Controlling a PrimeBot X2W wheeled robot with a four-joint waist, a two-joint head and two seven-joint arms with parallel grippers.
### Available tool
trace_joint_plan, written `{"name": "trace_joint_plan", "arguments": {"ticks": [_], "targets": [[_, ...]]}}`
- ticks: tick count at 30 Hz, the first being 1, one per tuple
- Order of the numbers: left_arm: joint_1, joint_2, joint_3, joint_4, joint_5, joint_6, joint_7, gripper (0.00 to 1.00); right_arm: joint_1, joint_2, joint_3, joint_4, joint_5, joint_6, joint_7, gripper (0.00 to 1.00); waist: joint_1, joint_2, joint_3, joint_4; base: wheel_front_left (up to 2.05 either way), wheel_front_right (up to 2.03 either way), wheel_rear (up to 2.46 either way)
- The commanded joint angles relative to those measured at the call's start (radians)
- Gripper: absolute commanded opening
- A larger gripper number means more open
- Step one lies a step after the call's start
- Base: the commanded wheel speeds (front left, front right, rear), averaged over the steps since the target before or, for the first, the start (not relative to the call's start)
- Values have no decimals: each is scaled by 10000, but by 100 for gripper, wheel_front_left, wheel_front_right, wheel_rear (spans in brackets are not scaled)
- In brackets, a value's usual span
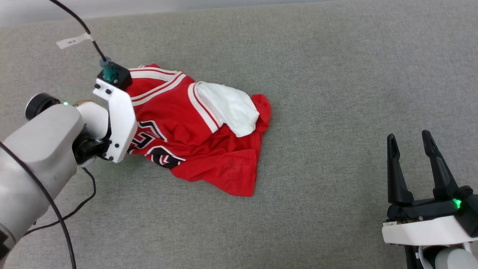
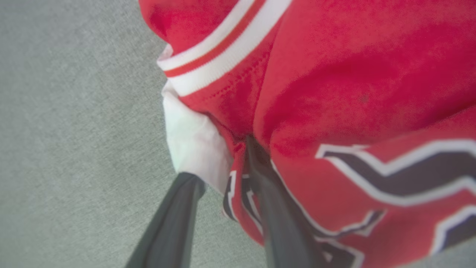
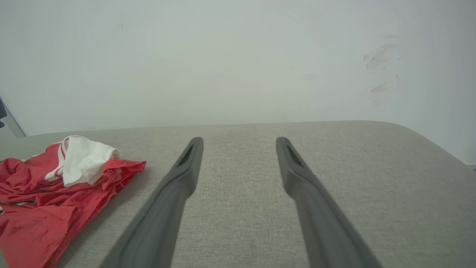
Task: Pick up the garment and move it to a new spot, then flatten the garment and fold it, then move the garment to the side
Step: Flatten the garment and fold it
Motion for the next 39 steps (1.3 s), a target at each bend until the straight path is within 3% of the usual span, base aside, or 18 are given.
{"name": "trace_joint_plan", "arguments": {"ticks": [1, 10, 15, 21, 28, 36, 39], "targets": [[-255, -64, 21, 36, 182, 4, -229, 100, 75, 11, -22, 13, -30, -7, -20, 100, 1, 0, -139, 66, 0, 0, 0], [-1669, 68, 36, -974, 737, 4, -892, 100, 277, 9, -82, 49, -50, -5, -20, 100, 1, 0, -577, 235, 0, 0, 0], [-2479, -152, 193, -1988, 61, 4, -614, 100, 247, 11, -11, 6, -35, -7, -20, 100, 1, 0, -545, 195, 0, 0, 0], [-3292, -604, 47, -2724, -357, 4, 696, 100, -75, 11, 165, -69, -47, -7, -20, 100, 1, 0, -33, -100, 0, 0, 0], [-3714, -1180, -35, -2181, -268, 4, 2280, 100, -501, 9, 248, -88, 135, -7, -20, 100, 1, 0, 916, -797, 0, 0, 0], [-2969, -1372, -46, -1954, 1083, 4, 3829, 100, -909, 11, 284, -143, 390, -7, -20, 100, 1, 0, 1761, -1302, 0, 0, 0], [-2662, -1419, -43, -1956, 1129, 4, 3914, 100, -1032, 11, 293, -158, 448, -7, -20, 100, 1, 0, 1967, -1349, 0, 0, 0]]}}
